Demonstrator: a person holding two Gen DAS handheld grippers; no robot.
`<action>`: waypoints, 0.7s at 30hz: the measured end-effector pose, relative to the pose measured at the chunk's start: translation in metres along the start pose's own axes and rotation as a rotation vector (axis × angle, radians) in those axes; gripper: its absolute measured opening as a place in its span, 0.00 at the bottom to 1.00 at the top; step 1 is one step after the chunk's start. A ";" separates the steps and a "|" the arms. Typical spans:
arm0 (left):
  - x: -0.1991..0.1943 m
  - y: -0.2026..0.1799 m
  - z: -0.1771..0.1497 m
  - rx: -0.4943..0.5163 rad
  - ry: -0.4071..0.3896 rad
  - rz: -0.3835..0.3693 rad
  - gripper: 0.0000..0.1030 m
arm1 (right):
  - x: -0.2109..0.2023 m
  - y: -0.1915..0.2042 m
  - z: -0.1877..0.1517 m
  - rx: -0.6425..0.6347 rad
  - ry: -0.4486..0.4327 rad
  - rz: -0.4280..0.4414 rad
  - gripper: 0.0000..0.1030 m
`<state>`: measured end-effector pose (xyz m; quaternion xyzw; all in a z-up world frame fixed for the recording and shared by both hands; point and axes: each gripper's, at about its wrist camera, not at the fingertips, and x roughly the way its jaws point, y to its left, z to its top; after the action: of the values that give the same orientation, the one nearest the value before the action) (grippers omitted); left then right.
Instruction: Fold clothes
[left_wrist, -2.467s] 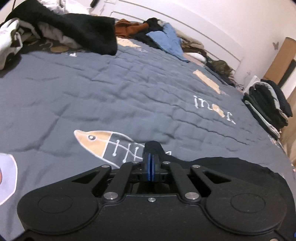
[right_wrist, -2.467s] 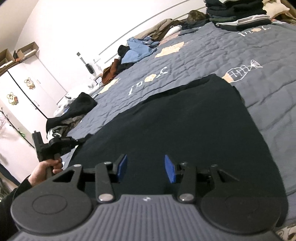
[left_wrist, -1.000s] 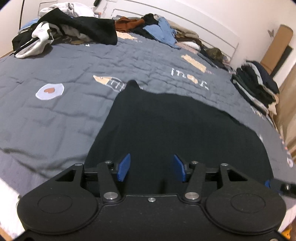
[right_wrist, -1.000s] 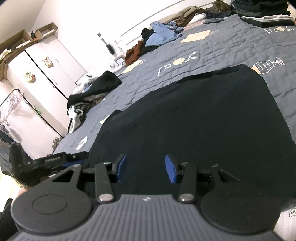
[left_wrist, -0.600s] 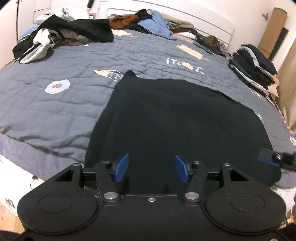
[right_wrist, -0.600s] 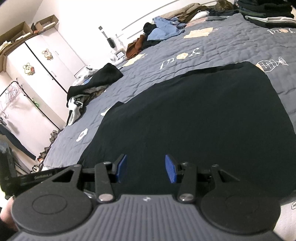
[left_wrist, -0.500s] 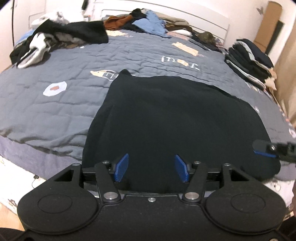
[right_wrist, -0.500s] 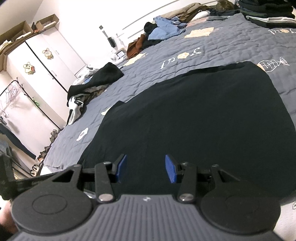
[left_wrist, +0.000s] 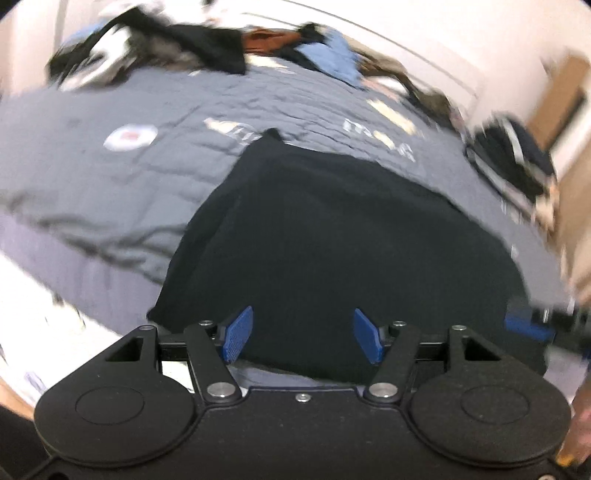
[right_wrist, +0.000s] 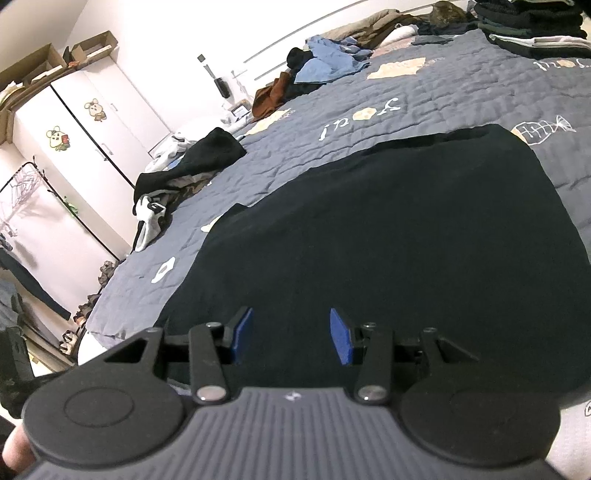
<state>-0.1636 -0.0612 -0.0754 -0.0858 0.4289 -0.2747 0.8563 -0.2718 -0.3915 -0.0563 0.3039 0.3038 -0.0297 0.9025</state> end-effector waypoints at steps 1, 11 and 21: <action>0.001 0.008 0.000 -0.049 -0.007 -0.009 0.58 | 0.001 -0.001 0.000 0.002 0.001 -0.001 0.44; 0.002 0.060 0.002 -0.229 -0.039 0.038 0.58 | 0.002 -0.005 0.000 0.008 0.011 0.010 0.44; 0.004 0.083 -0.009 -0.278 -0.039 0.081 0.59 | 0.008 0.008 -0.002 -0.011 0.030 0.041 0.44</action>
<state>-0.1359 0.0069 -0.1151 -0.1916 0.4494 -0.1759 0.8546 -0.2640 -0.3827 -0.0579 0.3054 0.3113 -0.0050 0.8999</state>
